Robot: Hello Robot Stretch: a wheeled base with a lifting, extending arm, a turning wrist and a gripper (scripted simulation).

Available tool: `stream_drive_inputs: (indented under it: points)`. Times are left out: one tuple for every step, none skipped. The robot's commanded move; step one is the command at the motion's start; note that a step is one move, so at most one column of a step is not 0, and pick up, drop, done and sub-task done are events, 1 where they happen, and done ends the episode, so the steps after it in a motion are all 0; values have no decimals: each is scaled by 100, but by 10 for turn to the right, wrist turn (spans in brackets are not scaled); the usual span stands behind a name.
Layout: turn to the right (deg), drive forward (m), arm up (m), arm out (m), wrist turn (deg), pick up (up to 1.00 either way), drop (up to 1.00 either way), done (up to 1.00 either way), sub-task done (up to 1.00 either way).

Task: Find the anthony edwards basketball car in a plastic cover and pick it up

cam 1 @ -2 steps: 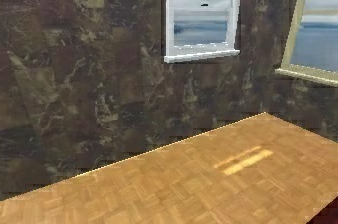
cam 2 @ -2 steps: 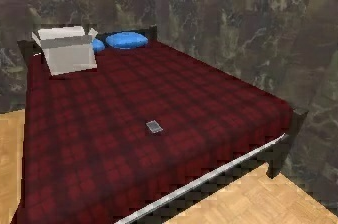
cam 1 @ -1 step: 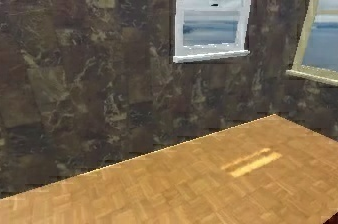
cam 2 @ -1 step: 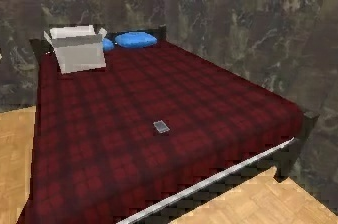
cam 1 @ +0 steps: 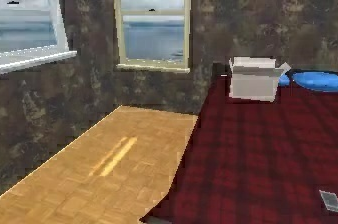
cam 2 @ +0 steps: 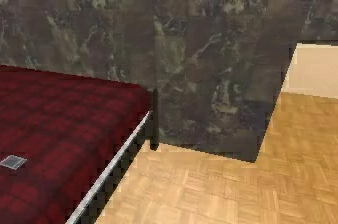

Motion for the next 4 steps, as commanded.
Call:
stream_drive_inputs:
  points:
    - [450,0,0,0,0,0,0,0,0]
    - [90,0,0,0,0,0,0,0,0]
    - [0,30,0,0,0,0,0,0,0]
    - [-450,0,0,0,0,0,0,0,0]
